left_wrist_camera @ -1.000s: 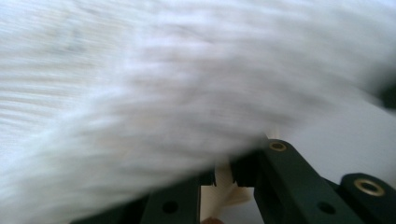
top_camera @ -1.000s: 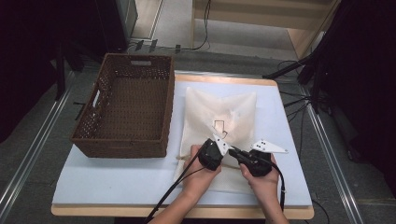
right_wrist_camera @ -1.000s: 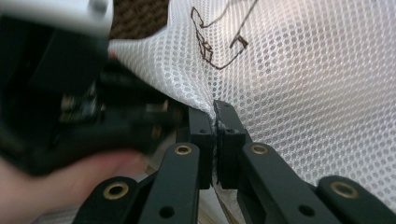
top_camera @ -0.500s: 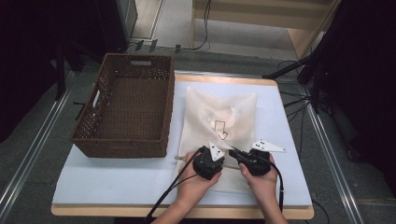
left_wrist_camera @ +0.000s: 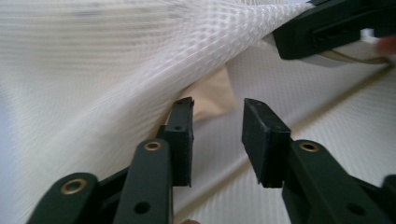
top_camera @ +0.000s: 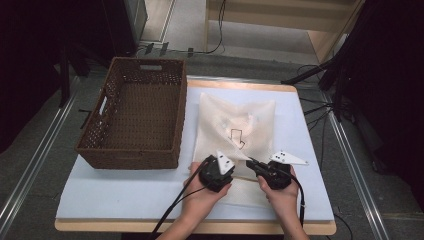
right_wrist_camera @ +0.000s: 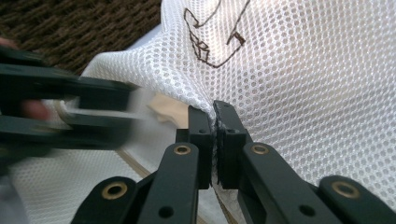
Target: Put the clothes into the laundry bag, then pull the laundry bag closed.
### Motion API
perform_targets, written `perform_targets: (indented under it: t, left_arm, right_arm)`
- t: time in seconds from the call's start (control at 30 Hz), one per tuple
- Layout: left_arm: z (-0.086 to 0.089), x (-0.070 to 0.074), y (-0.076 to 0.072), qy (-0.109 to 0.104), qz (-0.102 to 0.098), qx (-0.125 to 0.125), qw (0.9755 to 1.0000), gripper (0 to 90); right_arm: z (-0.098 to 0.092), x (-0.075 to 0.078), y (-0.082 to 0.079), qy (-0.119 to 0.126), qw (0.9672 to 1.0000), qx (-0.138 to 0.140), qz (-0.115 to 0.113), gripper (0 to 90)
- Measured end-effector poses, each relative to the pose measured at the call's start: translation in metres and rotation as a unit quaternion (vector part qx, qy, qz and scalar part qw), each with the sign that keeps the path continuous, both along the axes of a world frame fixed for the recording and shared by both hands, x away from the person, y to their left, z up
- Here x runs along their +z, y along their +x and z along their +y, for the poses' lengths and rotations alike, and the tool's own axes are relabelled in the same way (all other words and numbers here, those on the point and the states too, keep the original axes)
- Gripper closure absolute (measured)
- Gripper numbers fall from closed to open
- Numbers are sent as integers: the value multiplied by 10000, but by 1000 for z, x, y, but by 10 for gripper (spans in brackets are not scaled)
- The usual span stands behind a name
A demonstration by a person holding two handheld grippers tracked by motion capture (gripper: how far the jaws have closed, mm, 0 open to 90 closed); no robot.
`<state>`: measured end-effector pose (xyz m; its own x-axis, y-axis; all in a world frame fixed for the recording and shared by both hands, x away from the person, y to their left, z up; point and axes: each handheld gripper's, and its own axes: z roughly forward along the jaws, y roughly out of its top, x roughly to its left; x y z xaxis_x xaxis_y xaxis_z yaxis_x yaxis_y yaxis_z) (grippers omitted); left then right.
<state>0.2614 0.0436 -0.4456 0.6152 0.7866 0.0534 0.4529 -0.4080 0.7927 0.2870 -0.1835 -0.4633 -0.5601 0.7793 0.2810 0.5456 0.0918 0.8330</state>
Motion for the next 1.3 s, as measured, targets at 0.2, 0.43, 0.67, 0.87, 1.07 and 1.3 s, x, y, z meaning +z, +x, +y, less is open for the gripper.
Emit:
perform_targets:
  t: [0.2,0.43,0.67,0.87,1.07,1.3]
  left_arm:
    - [72,10,-26,-389,-81,412,9984,533]
    - [125,-12,-29,-622,580,543,9949,500]
    - [124,-19,-25,-867,956,389,9909,529]
    - [110,-23,-26,-464,1093,416,9920,541]
    - [104,-25,-28,-389,1045,438,9928,638]
    - [101,-26,-31,-501,1076,342,9923,866]
  right_arm:
    - [4,5,-7,-57,9998,167,-91,843]
    - [3,-3,-19,-345,9988,341,-25,792]
    - [6,-14,-16,-725,9970,71,259,488]
    - [9,4,-32,-482,9987,183,-29,479]
    - [40,13,-45,-458,9971,597,-106,546]
    - [82,8,-36,-627,9958,654,127,576]
